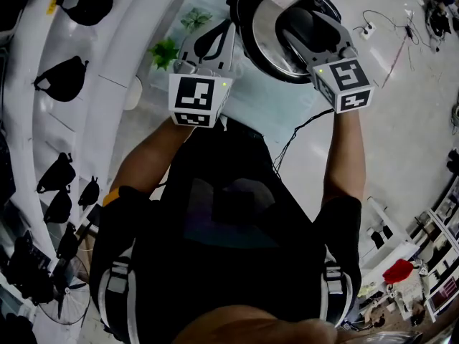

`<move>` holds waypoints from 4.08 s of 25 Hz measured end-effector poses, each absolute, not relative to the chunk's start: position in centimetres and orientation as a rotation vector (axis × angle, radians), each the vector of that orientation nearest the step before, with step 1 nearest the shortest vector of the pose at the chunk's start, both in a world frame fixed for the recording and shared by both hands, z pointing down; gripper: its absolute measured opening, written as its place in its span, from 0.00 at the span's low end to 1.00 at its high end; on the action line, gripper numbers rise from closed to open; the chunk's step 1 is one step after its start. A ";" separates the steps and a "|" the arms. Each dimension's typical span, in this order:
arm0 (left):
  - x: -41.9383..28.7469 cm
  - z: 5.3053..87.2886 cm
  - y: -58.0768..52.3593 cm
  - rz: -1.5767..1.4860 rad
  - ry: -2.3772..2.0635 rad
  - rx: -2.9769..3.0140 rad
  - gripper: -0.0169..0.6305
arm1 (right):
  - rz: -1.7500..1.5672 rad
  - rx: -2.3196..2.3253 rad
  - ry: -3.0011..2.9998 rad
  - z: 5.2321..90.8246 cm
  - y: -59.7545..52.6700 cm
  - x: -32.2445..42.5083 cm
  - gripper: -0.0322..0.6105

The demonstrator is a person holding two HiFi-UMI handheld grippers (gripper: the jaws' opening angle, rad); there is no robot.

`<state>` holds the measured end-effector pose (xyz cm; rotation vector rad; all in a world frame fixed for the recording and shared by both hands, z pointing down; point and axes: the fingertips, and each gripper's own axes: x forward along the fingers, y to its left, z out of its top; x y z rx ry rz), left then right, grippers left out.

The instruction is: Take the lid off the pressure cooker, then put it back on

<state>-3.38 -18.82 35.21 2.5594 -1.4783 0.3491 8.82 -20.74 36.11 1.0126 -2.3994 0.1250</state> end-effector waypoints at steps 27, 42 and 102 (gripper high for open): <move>-2.9 37.3 -10.0 0.397 -1.173 2.726 0.04 | 0.265 1.336 -2.250 37.7 -5.7 10.0 0.50; -1.6 41.2 -4.4 0.501 -1.196 2.657 0.04 | 0.326 1.361 -2.217 43.5 -0.6 12.1 0.50; -1.2 52.2 -0.5 0.669 -1.256 2.466 0.04 | 0.402 1.277 -2.040 63.0 -0.6 12.6 0.51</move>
